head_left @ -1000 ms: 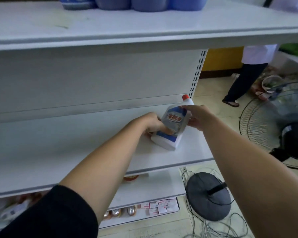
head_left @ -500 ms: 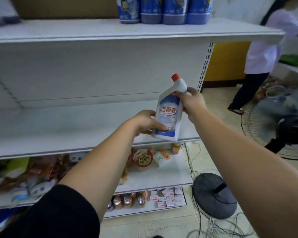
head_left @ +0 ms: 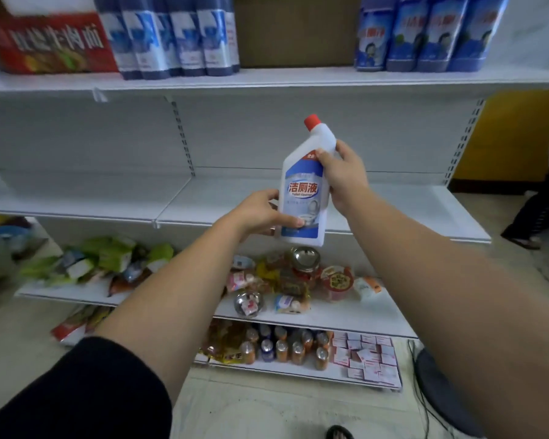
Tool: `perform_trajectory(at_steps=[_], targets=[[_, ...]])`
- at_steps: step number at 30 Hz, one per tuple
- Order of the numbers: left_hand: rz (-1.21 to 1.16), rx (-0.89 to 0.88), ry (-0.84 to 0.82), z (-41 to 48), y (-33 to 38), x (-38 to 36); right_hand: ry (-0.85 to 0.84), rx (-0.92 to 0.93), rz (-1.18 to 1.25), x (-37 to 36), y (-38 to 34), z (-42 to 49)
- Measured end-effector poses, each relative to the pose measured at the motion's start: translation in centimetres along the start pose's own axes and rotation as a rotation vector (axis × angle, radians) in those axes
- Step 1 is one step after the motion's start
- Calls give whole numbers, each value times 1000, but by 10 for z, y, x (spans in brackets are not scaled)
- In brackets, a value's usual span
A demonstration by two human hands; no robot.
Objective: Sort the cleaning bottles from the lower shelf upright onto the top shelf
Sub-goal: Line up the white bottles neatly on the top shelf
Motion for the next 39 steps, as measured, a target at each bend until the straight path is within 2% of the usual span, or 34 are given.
perform_trajectory(at_steps=[6,13,27,39], targets=[[-32,-17,190,-63,-13,110,-222,64,77,-126,-39,-34],[-82,-50,412,-104,-22,227,-407,135,151,-261,-81,-45],[-18,-160,838,-98,-2,450,-721,273,306,-497,-175,5],[-8,-138,924,-92,-59,621,-794,272,373,-683,-171,25]])
Point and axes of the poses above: each hand's wrist, its own z-axis towards the middle knuckle, its own x-axis out of the back of the hand, y = z × x, the point moved 10 cm from there along z, towards the middle knuckle, and after that the axes turned 1 degree about z, right-handed, at the moved point
